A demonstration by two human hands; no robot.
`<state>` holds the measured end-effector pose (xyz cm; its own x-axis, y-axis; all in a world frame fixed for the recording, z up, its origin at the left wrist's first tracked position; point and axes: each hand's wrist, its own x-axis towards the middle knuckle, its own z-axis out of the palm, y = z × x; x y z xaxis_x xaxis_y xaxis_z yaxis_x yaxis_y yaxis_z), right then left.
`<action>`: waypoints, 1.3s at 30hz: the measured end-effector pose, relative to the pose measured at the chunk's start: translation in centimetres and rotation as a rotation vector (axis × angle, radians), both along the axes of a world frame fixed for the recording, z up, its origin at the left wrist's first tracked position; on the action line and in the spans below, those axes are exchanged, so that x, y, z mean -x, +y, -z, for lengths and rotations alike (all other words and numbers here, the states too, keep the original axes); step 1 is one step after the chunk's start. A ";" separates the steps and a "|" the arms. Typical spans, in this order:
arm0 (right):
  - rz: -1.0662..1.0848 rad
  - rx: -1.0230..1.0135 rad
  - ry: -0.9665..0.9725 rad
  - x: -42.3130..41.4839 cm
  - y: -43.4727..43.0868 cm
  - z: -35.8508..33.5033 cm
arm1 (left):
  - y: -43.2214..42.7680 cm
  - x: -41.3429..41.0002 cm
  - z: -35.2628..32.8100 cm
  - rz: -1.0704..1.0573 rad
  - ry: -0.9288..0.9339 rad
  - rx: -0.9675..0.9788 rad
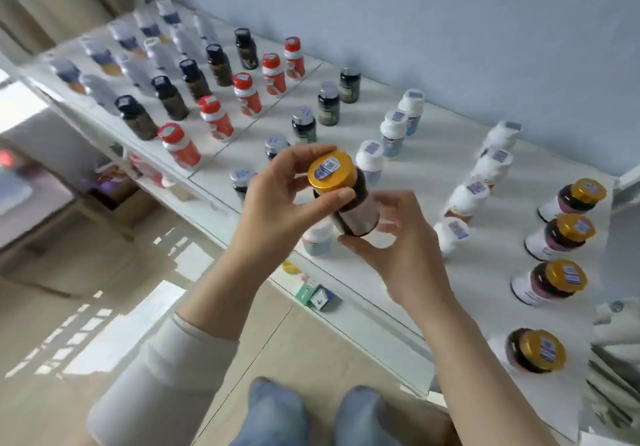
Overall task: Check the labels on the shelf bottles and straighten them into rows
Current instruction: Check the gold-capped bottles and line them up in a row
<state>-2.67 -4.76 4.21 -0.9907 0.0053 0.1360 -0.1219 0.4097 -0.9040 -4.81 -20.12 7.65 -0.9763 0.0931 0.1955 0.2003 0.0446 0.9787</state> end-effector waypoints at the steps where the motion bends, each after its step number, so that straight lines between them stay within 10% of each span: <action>1: -0.050 -0.081 -0.001 0.6 -2.1 -0.1 | -2.7 -0.5 0.2 -0.067 0.000 0.018; 13: -0.642 -0.934 0.470 1.9 -37.0 4.3 | -36.5 -10.2 7.5 -0.671 -0.133 0.413; 39: -1.015 -0.960 0.542 26.8 -90.6 11.7 | -87.2 10.3 15.4 -1.035 -0.361 0.406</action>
